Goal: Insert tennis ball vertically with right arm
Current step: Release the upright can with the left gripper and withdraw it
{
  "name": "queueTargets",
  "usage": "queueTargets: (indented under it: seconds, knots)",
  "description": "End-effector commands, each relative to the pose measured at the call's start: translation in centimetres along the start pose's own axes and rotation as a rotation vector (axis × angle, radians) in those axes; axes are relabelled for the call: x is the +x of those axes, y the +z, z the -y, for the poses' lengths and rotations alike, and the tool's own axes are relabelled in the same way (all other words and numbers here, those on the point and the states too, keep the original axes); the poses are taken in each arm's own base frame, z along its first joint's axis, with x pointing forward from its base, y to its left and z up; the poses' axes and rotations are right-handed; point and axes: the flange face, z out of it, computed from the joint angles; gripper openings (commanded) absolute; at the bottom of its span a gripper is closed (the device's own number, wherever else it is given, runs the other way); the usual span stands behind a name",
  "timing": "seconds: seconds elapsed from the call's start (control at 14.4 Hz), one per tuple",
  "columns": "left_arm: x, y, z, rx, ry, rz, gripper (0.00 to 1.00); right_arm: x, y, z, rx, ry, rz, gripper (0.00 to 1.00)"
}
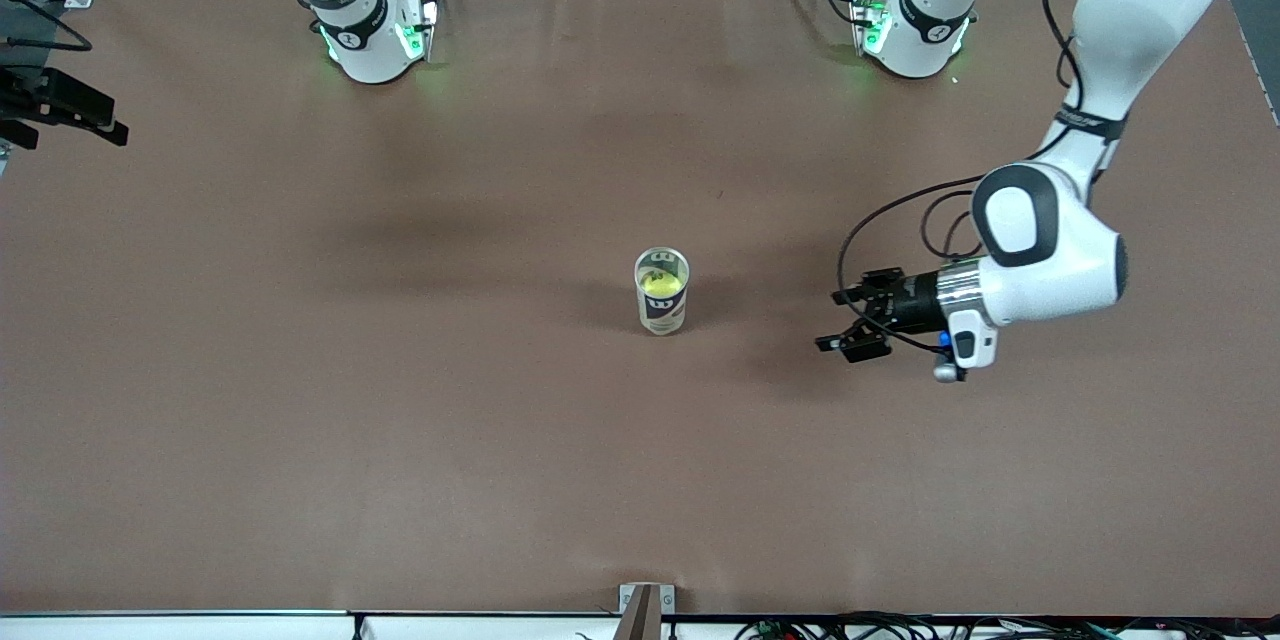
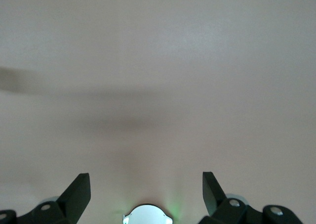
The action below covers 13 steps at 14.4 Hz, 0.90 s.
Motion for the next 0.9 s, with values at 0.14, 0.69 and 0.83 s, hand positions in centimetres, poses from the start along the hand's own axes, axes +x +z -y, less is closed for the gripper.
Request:
queueTargets:
  seconds: [0.14, 0.69, 0.83]
  knots:
    - [1.2, -8.9, -0.6, 0.177, 0.152, -0.183, 1.0, -2.5, -0.5, 0.0, 0.006, 0.016, -0.026, 1.0]
    - [-0.9, -23.0, -2.3, 0.37, 0.412, -0.403, 1.0, -2.7, -0.6, 0.7, 0.01, 0.065, -0.006, 1.0]
    - [-2.7, -26.3, -2.5, 0.393, 0.479, -0.424, 1.0, -2.7, -0.6, 0.7, 0.011, 0.054, -0.009, 1.0]
